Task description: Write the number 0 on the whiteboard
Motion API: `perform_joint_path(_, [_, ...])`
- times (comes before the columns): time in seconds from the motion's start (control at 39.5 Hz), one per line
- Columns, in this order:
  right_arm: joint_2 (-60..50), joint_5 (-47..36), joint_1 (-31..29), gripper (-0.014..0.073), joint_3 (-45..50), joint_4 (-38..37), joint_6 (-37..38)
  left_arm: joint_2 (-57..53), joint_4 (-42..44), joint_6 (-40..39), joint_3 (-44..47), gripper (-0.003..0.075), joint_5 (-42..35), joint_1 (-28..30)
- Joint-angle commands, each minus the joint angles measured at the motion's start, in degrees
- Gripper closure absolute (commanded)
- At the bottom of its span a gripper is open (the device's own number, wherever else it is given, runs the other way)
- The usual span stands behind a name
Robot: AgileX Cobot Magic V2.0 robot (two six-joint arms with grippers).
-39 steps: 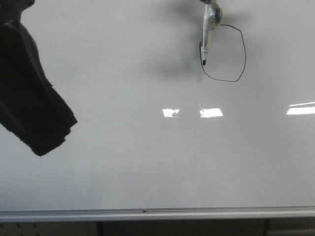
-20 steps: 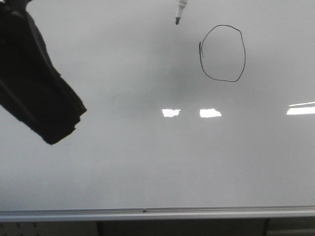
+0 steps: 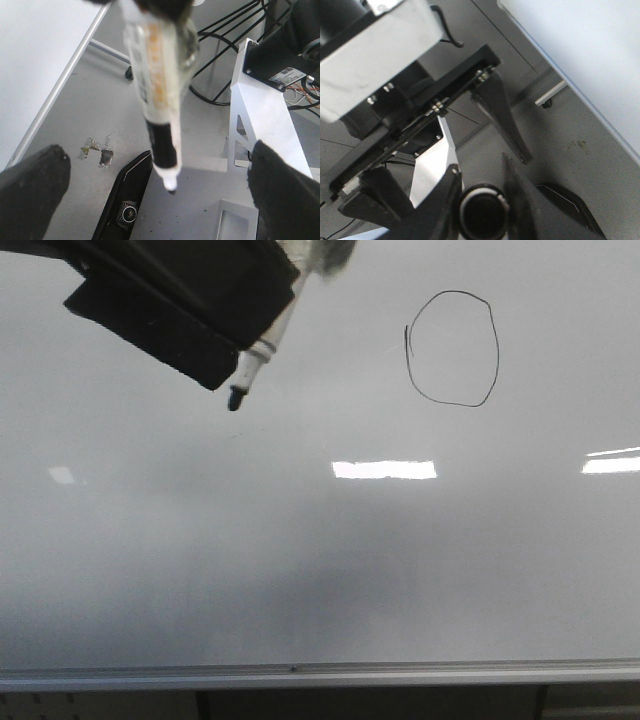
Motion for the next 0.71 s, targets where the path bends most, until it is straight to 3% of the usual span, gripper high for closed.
perform_joint_path(0.0, [-2.23,1.48,1.55,0.0655,-1.33,5.09,-1.03,-2.01,-4.20,0.38,-1.75,0.0030,-0.17,-0.45])
perform_joint_path(0.05, [-2.23,1.46,1.61,0.0655,-1.33,5.81,-1.03,-2.01,-4.20,0.38,-1.75,0.0051,-0.06,-0.45])
perform_joint_path(0.13, [-2.23,1.84,1.61,0.0655,-1.33,6.57,-1.40,-2.01,-4.20,0.38,-1.75,0.0160,0.06,-0.45])
perform_joint_path(0.35, [-2.23,1.35,1.61,0.0655,-1.33,6.69,-2.10,-2.01,-4.20,1.68,-1.75,0.0728,2.51,-0.45])
perform_joint_path(0.46, [-2.23,0.37,1.61,0.0649,-1.33,7.22,-2.10,-2.01,-4.20,2.14,-1.75,0.0740,3.16,-0.45])
perform_joint_path(0.51, [-2.23,0.00,1.61,0.0599,-1.33,8.47,-2.86,-2.01,-3.96,2.14,-1.75,0.0740,3.16,-0.45])
perform_joint_path(0.68, [-2.40,-0.05,1.49,0.0180,-2.22,12.76,-6.51,-2.01,-2.71,2.14,-1.75,0.0740,2.30,-0.45])
